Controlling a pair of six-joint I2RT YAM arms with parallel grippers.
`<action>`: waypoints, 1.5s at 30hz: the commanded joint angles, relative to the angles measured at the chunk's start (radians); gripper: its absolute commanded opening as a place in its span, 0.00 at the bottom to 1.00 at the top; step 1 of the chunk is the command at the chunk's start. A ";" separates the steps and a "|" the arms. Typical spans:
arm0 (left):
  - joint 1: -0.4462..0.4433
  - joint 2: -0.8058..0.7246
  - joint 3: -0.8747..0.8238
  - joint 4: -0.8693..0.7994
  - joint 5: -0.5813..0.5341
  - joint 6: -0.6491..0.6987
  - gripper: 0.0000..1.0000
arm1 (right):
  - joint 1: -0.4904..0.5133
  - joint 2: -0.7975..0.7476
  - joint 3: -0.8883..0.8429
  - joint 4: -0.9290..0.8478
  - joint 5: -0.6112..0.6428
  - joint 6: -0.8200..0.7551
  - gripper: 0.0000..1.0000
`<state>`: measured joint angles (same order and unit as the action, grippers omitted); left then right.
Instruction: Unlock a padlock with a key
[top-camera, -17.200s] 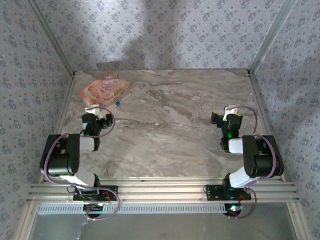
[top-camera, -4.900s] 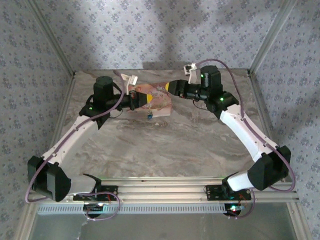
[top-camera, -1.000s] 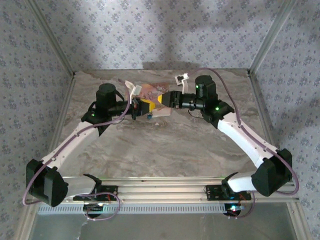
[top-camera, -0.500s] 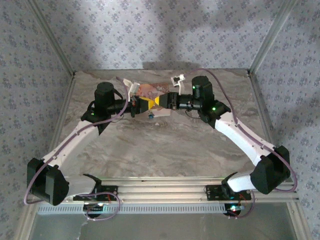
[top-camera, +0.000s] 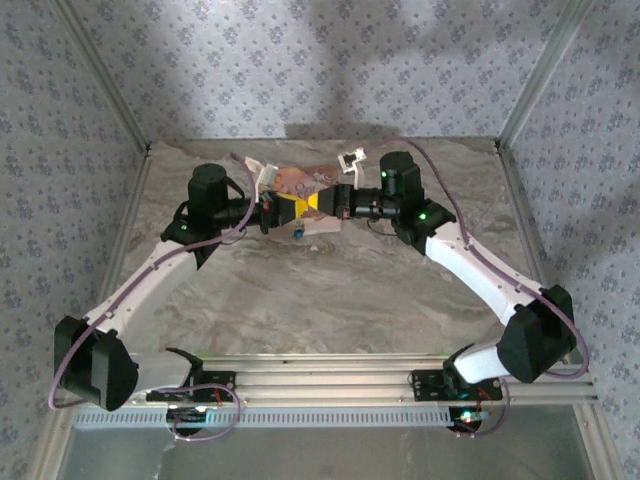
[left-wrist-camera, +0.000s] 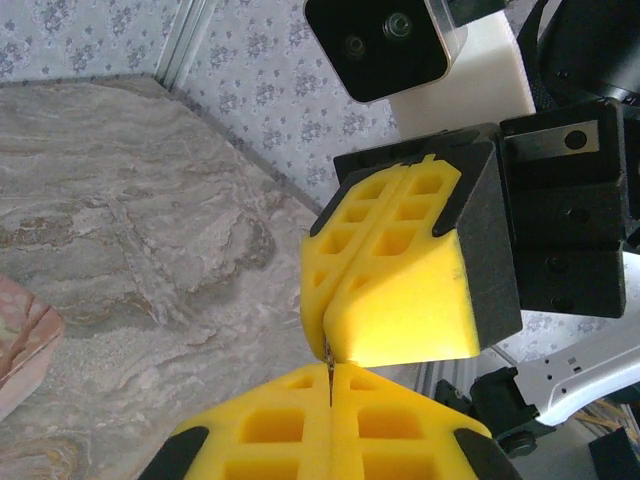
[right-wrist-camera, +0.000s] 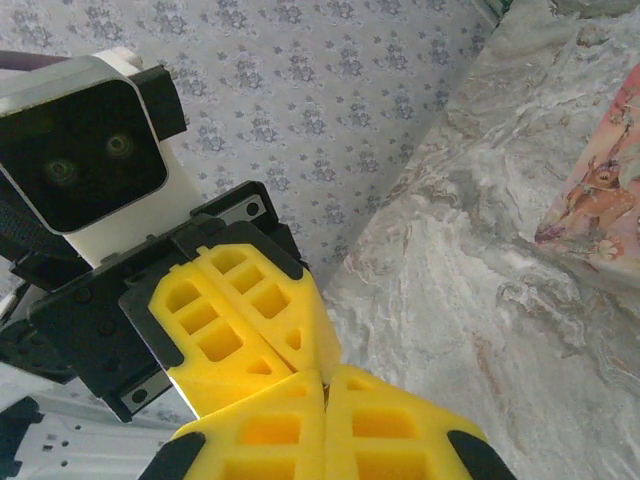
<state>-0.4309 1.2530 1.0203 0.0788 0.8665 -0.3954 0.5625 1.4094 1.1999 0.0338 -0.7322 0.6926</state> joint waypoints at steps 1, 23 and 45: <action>-0.003 -0.003 0.034 -0.005 0.034 0.026 0.00 | -0.005 0.003 0.001 0.087 -0.028 0.007 0.00; 0.059 -0.002 -0.059 0.221 0.050 -0.277 0.54 | -0.050 -0.076 -0.067 0.029 0.049 -0.127 0.00; -0.008 0.092 -0.012 0.260 0.113 -0.315 0.37 | -0.050 -0.059 -0.030 0.000 -0.030 -0.178 0.00</action>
<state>-0.4343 1.3392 0.9543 0.2932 0.9417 -0.7017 0.5144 1.3502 1.1358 0.0399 -0.7341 0.5331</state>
